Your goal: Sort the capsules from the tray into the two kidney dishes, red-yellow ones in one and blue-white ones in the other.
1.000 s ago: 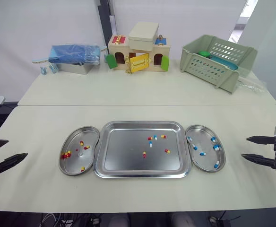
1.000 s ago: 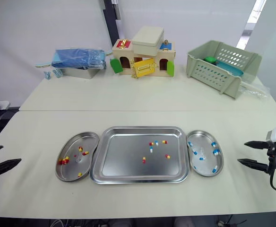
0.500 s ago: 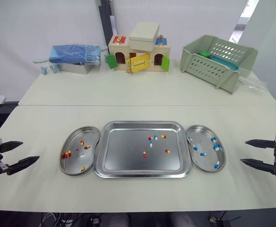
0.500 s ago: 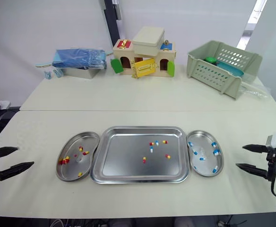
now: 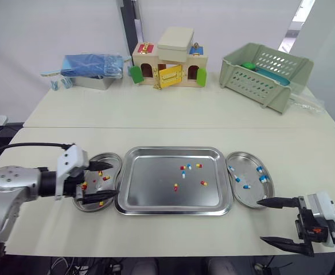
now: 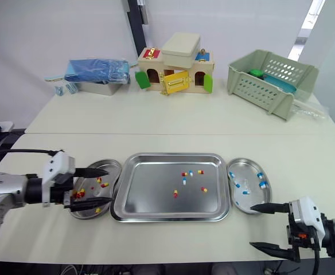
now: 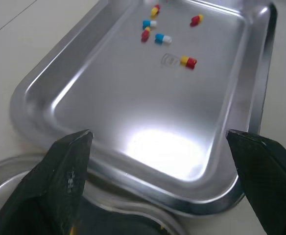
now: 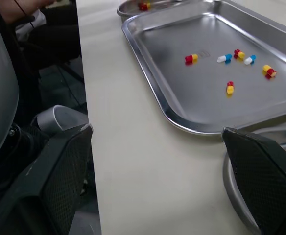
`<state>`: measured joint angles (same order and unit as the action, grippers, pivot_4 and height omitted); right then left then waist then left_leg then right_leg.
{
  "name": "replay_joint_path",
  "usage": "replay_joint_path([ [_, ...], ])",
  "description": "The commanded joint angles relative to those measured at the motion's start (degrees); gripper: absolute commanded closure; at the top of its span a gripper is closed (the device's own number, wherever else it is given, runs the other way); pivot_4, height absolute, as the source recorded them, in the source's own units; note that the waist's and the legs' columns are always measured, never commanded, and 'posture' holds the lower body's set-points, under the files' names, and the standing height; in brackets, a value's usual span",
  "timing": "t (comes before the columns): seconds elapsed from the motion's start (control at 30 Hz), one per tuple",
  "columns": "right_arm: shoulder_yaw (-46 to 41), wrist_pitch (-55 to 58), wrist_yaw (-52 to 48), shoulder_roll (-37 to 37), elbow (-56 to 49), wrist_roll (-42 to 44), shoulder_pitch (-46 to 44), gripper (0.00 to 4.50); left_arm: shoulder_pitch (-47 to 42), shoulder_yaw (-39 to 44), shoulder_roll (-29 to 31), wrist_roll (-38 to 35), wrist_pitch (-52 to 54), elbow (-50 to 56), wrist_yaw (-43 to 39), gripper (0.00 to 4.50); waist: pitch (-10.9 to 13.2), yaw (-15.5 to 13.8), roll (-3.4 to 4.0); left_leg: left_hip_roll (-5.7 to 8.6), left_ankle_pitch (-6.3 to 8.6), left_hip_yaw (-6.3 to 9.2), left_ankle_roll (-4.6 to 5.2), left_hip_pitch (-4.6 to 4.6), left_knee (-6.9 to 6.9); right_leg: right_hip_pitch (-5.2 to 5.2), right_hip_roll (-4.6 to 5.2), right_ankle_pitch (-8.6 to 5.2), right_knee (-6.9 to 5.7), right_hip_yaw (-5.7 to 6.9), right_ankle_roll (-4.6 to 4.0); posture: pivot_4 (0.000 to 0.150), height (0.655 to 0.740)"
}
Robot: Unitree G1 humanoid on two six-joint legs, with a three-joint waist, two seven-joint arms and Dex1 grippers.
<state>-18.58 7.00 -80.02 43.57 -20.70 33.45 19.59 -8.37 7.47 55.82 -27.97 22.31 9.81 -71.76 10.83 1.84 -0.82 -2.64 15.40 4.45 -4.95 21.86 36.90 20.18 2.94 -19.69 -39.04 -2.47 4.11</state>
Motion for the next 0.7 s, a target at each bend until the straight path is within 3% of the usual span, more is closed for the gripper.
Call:
replay_joint_path([
  [0.03,0.96,-5.10,-0.92,-2.36,-0.57,0.49,0.63,0.04,-3.02,-4.85,-2.00,-0.02,1.07,3.21,-0.59,0.00,0.00,-0.02,0.00,0.01,0.00,0.00,0.00,0.00,0.01,-0.01,0.00,0.00,0.00,0.00,0.00,0.150,0.7400],
  [0.27,1.31,-10.46,1.20,-8.36,2.16,1.49,1.45,0.04,-11.81,-16.07,-10.58,5.78,-3.39,-2.41,-1.60,0.00,-0.01,-0.08,-0.01,0.02,0.00,0.02,0.00,0.00,0.05,-0.04,0.00,0.00,0.00,0.02,0.00,0.150,0.7400],
  [0.7,2.16,-13.10,2.89,-8.47,2.81,-0.18,4.08,0.04,-18.73,-25.22,-20.30,16.22,-10.60,-13.23,0.02,0.00,-0.03,-0.16,0.03,0.05,-0.01,0.03,-0.01,-0.01,0.07,-0.07,0.00,0.00,0.00,0.02,0.00,0.150,0.7400],
])
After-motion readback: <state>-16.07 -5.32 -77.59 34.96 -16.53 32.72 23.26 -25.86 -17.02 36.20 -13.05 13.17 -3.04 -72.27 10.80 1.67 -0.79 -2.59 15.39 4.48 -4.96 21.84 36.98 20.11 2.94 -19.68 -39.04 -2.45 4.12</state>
